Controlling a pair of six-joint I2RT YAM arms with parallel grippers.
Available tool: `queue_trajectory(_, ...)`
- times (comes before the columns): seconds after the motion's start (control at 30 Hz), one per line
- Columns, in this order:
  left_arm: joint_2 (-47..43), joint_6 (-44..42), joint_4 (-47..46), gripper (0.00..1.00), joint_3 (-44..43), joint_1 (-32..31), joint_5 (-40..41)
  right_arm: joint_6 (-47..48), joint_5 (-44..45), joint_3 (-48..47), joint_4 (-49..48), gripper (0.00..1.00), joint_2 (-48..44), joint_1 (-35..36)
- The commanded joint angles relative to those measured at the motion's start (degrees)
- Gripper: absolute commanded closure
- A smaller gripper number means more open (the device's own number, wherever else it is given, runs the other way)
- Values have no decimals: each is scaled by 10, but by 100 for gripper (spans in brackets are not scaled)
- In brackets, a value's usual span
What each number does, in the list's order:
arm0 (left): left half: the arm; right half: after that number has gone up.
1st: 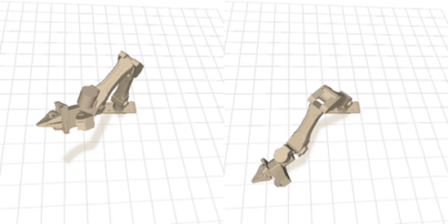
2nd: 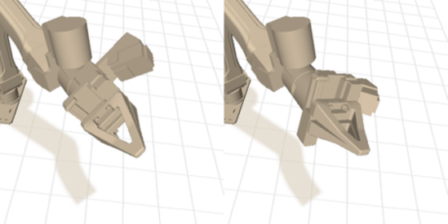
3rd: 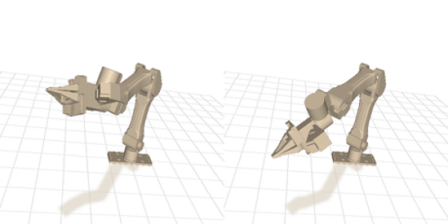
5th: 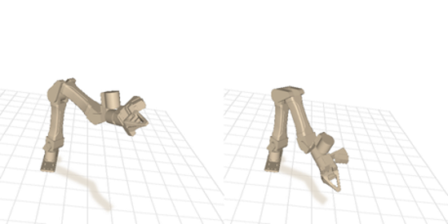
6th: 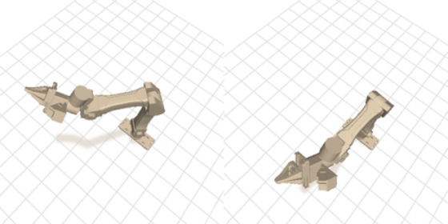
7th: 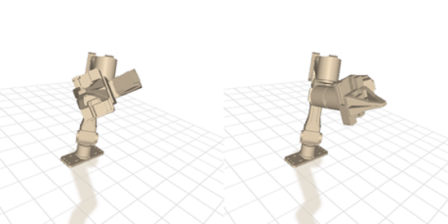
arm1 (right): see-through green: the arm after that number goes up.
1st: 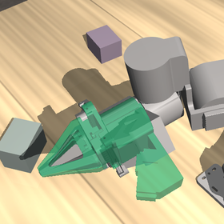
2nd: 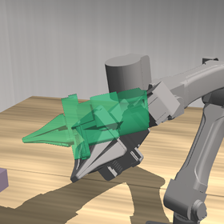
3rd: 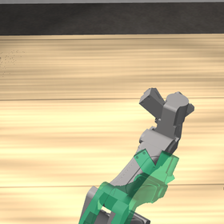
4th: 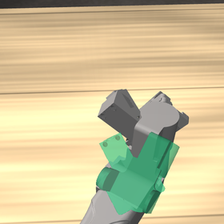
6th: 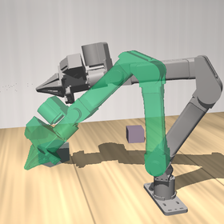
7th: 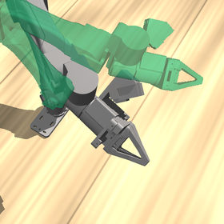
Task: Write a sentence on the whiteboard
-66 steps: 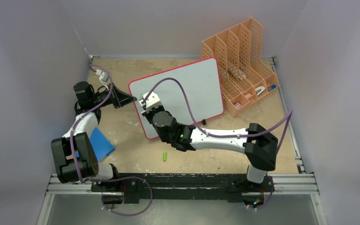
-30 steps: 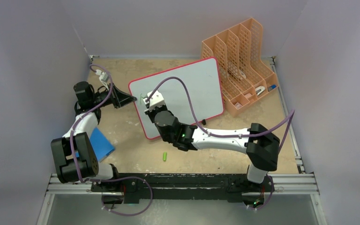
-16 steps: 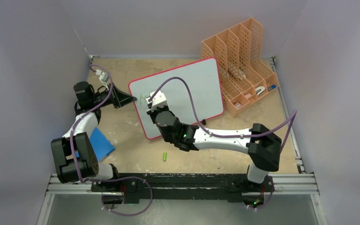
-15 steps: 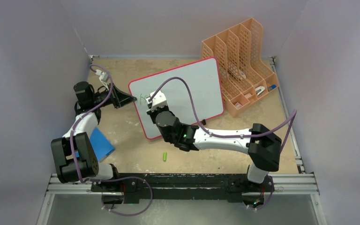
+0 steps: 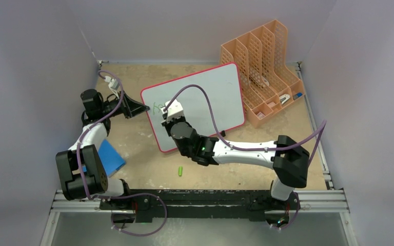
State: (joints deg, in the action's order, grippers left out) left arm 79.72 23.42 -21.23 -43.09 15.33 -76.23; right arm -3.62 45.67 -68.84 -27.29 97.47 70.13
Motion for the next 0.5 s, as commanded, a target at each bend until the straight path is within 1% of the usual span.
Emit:
queue_trajectory(0.0,-14,-14,-7,100,-4,-9,-17,-10,9,6,14,100,-19,3)
queue_trajectory(0.47,-14,-14,-9,100,-3,-9,-18,-8,18,-1,18,100,-23,12)
